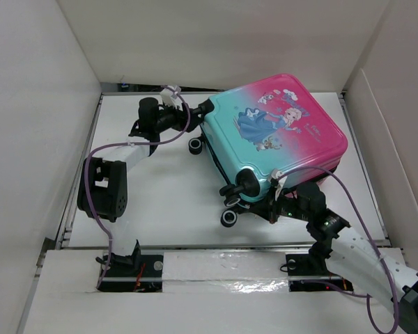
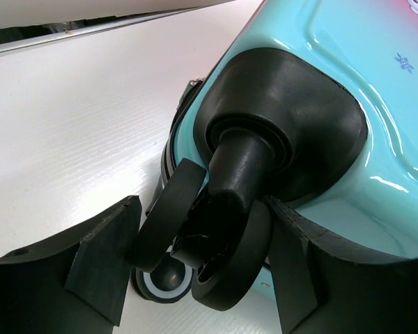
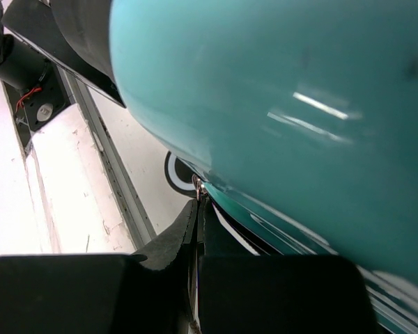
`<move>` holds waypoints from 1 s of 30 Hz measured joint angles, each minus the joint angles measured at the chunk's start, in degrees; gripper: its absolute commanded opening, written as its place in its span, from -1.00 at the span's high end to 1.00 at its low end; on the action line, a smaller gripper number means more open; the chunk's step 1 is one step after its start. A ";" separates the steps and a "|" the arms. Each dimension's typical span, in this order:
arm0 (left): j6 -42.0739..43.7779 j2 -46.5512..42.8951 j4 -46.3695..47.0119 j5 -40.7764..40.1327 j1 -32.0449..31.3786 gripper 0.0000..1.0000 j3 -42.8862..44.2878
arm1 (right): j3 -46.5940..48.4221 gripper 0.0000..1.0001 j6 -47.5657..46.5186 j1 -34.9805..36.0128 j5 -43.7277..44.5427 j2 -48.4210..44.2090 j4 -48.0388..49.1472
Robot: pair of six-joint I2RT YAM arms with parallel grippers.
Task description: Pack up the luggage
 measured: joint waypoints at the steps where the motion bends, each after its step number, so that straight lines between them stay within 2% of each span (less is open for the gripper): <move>1: -0.13 0.00 0.04 0.26 -0.02 -0.05 -0.02 | 0.00 1.00 0.00 0.00 0.00 0.00 0.00; 4: -0.66 -0.09 1.46 0.39 0.02 0.59 -0.96 | 0.00 1.00 0.04 0.00 0.02 -0.04 0.00; 5: -0.90 -0.11 2.36 0.37 0.04 0.96 -1.51 | 0.00 1.00 0.04 0.00 0.04 -0.07 -0.02; 6: -1.31 -0.26 3.56 0.31 0.11 1.00 -2.29 | 0.00 1.00 0.07 0.00 0.04 -0.09 -0.02; 11: -4.92 -2.14 11.80 -2.49 0.09 1.00 -8.26 | 0.83 1.00 0.33 0.00 0.48 -0.15 -1.53; 15: -10.47 -8.17 20.87 -5.86 0.04 1.00 -19.93 | 3.54 1.00 0.46 -1.01 1.22 0.46 -5.81; 19: -15.28 -14.95 27.82 -7.63 -0.79 1.00 -33.53 | 7.34 1.00 0.63 -6.67 -1.44 4.90 -6.99; 23: -16.41 -23.41 31.26 -9.66 -2.25 1.00 -42.62 | 12.37 1.00 0.44 -13.62 -4.70 13.16 -7.06; 27: -16.26 -30.32 31.47 -11.76 -4.46 1.00 -44.74 | 19.47 1.00 -0.48 -18.73 -5.18 19.15 -7.45; 30: -15.82 -31.01 31.06 -12.00 -12.33 0.95 -43.47 | 23.15 1.00 -1.25 -22.23 -5.16 17.31 -5.03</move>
